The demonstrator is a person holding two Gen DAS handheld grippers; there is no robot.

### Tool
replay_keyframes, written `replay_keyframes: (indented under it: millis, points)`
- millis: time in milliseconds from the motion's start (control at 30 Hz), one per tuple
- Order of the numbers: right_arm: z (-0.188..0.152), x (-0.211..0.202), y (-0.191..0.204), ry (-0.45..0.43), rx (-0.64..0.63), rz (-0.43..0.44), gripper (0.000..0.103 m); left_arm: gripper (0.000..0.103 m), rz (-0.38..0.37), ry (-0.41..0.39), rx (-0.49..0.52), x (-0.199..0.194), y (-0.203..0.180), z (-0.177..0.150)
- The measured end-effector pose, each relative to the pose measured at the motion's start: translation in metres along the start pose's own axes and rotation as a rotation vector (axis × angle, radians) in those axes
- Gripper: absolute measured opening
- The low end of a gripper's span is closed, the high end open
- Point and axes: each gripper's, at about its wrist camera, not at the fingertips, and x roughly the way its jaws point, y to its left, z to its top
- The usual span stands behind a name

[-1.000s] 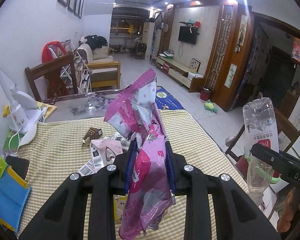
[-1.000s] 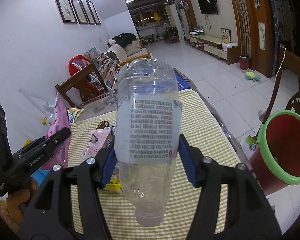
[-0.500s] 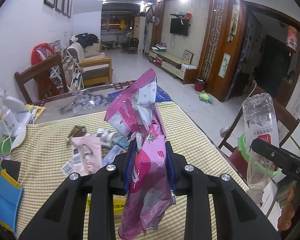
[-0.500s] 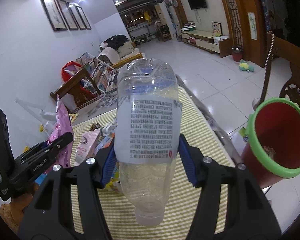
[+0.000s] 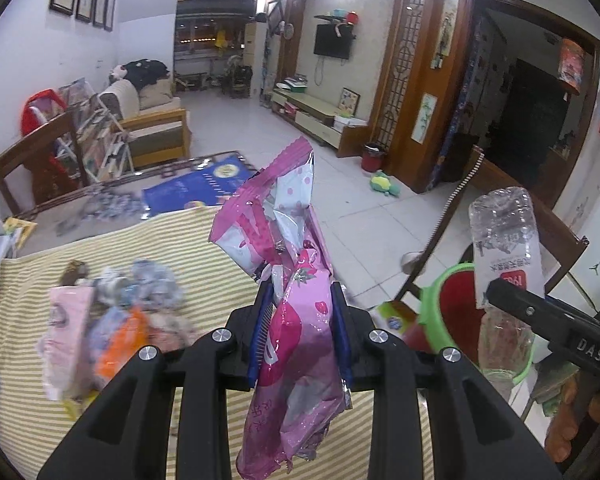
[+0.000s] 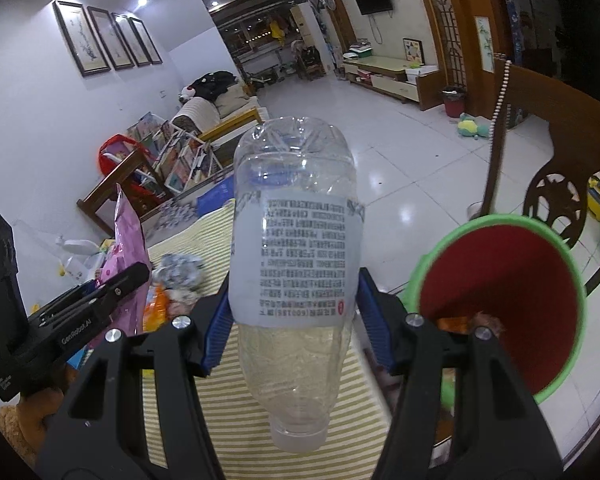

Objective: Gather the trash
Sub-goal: 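Carry the bottle and pink wrapper to the red bin and release both, then grasp the pink package with the left tool while the right tool grasps the orange snack bag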

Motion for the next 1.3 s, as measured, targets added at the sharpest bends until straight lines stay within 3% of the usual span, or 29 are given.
replay_keyframes:
  millis: [200,467,700,767,800,833,867,1100,1300]
  points:
    - [0.011,-0.009,-0.055,0.006,0.019,-0.028,0.056,0.027,-0.064,0.023,0.013,0.025,-0.063,0.003]
    - [0.019,-0.033,-0.127,-0.028,0.095,-0.118,0.056,0.027,-0.206,0.07,0.074,0.056,-0.14,0.004]
    - [0.018,-0.039,-0.16,-0.029,0.14,-0.168,0.056,0.027,-0.309,0.136,0.151,0.082,-0.191,0.0]
    - [0.018,-0.039,-0.166,-0.029,0.148,-0.175,0.056,0.03,-0.321,0.152,0.168,0.088,-0.201,-0.001]
    - [0.018,-0.04,-0.169,-0.029,0.152,-0.18,0.057,0.042,-0.312,0.156,0.171,0.09,-0.206,-0.001]
    - [0.018,-0.04,-0.171,-0.027,0.159,-0.188,0.058,0.063,-0.3,0.153,0.169,0.09,-0.207,-0.002]
    - [0.018,-0.039,-0.173,-0.025,0.172,-0.197,0.064,0.068,-0.297,0.139,0.159,0.088,-0.205,-0.001]
    - [0.025,-0.036,-0.161,-0.046,0.149,-0.181,0.066,0.067,-0.241,0.116,0.083,0.084,-0.171,0.005]
    - [0.025,-0.017,-0.126,-0.018,0.099,-0.123,0.067,0.067,-0.152,0.099,-0.007,0.07,-0.119,0.002]
